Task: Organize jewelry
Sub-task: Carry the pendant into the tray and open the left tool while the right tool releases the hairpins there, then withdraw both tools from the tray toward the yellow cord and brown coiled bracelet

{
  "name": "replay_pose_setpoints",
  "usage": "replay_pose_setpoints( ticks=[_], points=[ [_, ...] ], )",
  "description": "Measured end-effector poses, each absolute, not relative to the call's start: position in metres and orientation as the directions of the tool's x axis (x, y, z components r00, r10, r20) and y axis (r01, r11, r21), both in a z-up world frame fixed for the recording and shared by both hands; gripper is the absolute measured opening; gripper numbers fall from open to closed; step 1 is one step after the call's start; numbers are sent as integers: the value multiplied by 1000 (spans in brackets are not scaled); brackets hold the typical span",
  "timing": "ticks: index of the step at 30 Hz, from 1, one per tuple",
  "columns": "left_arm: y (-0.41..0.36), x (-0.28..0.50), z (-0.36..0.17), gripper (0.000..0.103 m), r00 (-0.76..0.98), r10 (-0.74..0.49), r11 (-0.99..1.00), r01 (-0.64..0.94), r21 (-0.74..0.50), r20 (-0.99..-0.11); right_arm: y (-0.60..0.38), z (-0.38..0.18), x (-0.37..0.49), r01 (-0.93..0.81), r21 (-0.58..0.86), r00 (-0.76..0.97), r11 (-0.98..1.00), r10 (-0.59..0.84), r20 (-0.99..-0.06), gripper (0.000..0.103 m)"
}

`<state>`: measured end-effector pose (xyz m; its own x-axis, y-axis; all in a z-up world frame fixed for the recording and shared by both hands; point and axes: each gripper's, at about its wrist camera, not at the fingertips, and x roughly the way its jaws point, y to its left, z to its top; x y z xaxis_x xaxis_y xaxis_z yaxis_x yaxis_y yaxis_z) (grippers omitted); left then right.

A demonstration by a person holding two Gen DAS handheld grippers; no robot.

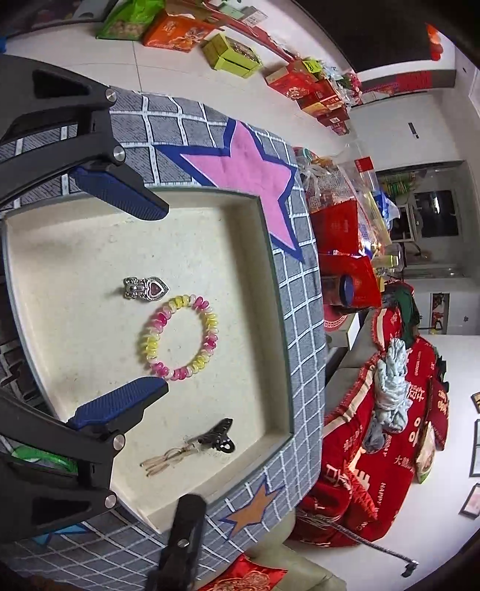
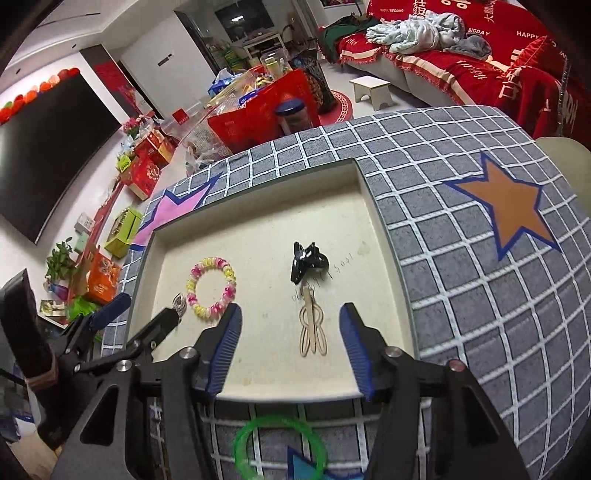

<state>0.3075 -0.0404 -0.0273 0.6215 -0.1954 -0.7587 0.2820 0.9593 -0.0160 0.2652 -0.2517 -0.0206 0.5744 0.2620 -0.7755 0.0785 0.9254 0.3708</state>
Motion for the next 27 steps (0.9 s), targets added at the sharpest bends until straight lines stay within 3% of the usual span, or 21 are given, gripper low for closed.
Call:
replay_pose_setpoints(
  ticks=[2,4,7,16,27],
  points=[
    [-36,300,-20,100,643,-192,963,268,-18,-742,-253,-18,256,66,383,582,922,276,-765,70],
    [-32,292,-13,103,665,-180,965,261,-1,-725,-253,-14,247,47,389,596,920,287,-750,84],
    [-26,277,-2,103,684,-163,968,251,19,-711,-254,-10,232,38,385,621,922,280,-732,88],
    [-6,233,-3,103,612,-207,966,250,-62,-764,-252,-17,194,8,431,577,902,348,-739,90],
    [19,186,-40,103,508,-225,967,218,-129,-831,-253,-39,145,54,354,514,934,278,-811,90]
  ],
)
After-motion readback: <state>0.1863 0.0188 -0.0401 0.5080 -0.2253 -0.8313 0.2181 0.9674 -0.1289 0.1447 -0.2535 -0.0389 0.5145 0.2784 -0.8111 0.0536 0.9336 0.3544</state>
